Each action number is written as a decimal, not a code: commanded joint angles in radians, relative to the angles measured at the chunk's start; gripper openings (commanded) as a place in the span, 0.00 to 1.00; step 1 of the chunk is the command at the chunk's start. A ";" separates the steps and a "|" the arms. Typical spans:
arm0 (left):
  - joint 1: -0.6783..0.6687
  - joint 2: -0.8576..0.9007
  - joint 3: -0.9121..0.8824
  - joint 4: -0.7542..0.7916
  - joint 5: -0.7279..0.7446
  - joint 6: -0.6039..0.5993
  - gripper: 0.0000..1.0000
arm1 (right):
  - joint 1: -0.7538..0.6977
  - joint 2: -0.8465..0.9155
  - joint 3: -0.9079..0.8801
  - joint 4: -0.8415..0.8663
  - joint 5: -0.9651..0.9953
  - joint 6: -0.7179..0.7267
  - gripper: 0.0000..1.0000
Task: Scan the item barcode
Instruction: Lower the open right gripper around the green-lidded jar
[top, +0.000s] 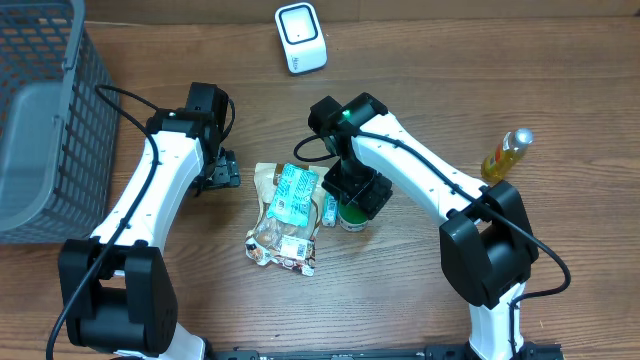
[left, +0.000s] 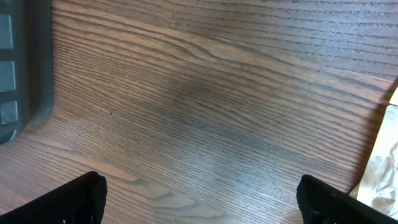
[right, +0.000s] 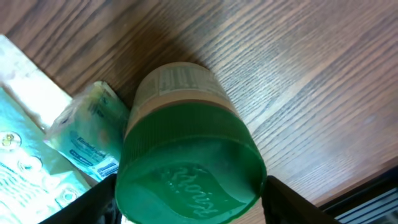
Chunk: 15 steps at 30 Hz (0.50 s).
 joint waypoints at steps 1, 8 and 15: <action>0.002 -0.019 0.018 0.001 -0.013 -0.014 1.00 | 0.000 -0.001 -0.006 0.000 0.057 0.002 0.63; 0.002 -0.019 0.018 0.001 -0.013 -0.014 1.00 | -0.001 -0.001 -0.006 -0.001 0.105 0.002 0.59; 0.002 -0.019 0.018 0.001 -0.013 -0.013 1.00 | -0.001 -0.001 -0.006 -0.001 0.230 0.001 0.51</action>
